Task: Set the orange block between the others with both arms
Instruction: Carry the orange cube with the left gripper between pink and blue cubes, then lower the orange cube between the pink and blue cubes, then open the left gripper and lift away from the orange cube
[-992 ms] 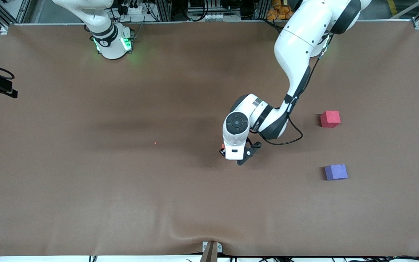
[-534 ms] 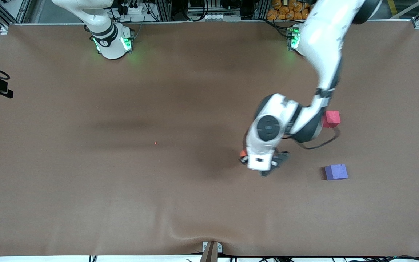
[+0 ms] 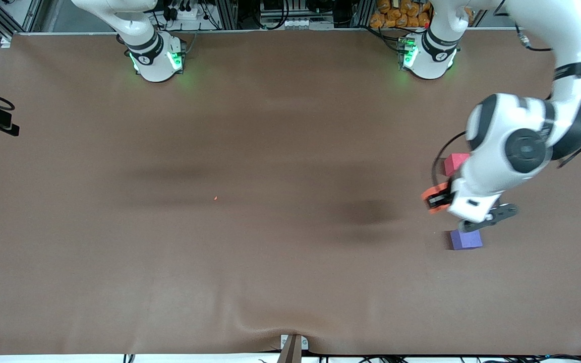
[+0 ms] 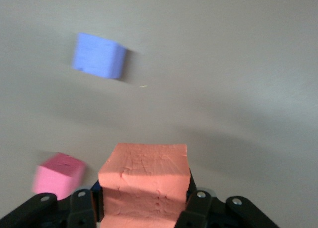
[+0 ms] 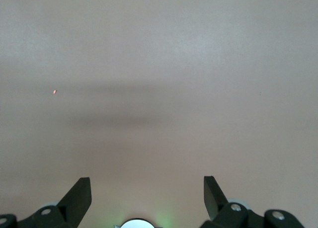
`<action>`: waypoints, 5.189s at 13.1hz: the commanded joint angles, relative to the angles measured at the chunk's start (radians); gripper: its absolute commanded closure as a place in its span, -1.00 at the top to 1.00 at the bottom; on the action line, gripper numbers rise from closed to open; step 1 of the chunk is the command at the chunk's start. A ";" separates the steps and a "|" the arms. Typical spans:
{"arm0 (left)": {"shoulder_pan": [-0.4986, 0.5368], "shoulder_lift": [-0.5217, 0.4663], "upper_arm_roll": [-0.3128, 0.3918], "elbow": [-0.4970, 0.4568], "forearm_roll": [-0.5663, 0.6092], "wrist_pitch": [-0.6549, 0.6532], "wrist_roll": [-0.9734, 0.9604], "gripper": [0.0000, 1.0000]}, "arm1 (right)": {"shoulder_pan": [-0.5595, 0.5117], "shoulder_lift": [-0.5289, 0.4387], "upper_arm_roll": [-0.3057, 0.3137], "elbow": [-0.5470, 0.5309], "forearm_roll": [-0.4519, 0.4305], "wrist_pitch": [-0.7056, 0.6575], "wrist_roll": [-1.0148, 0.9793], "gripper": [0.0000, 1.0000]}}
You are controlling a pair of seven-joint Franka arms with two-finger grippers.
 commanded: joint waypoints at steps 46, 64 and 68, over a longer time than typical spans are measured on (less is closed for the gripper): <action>0.244 0.201 -0.021 -0.292 0.047 0.535 0.491 -0.98 | 0.007 0.000 -0.013 -0.004 -0.005 -0.002 0.013 1.00; 0.245 -0.002 -0.042 0.241 0.044 -0.291 0.511 1.00 | 0.019 0.000 -0.008 0.001 -0.001 0.002 0.013 1.00; 0.256 -0.104 -0.055 0.319 0.030 -0.456 0.484 1.00 | 0.020 -0.002 -0.008 0.002 0.001 0.003 0.010 1.00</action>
